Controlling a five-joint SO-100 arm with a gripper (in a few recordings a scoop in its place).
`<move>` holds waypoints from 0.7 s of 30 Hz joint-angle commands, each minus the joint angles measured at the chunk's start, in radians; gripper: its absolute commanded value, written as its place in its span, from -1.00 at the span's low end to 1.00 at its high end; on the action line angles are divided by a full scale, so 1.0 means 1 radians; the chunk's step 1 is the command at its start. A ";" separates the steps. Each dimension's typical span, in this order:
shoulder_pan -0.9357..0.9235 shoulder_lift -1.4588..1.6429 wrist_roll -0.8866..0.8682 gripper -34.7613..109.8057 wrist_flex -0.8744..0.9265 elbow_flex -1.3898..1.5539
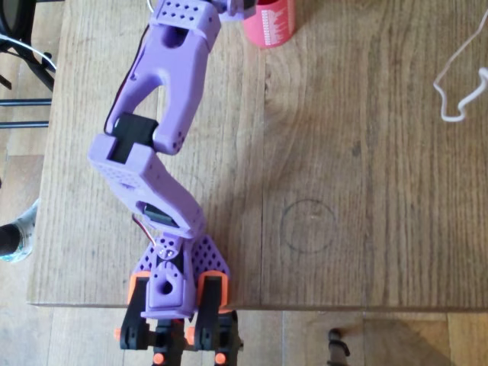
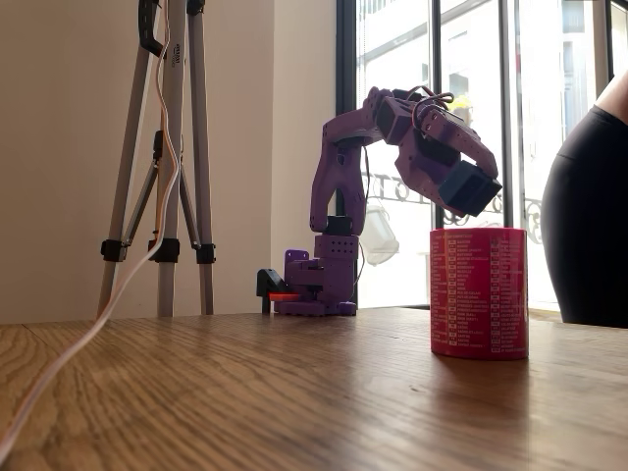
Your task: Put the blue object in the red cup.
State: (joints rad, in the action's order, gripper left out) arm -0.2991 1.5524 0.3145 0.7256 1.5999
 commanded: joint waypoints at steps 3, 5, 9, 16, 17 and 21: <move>-0.006 0.015 0.018 -0.49 -0.017 -0.017; -0.006 0.015 0.021 -0.24 0.003 -0.017; -0.006 0.015 0.034 0.08 0.051 -0.020; -0.008 0.015 0.032 0.11 0.083 -0.021; -0.009 0.015 0.032 0.11 0.083 -0.023; -0.011 0.020 0.091 -0.40 0.077 -0.023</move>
State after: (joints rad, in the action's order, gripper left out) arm -0.3007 1.5524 0.3467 0.8069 1.6030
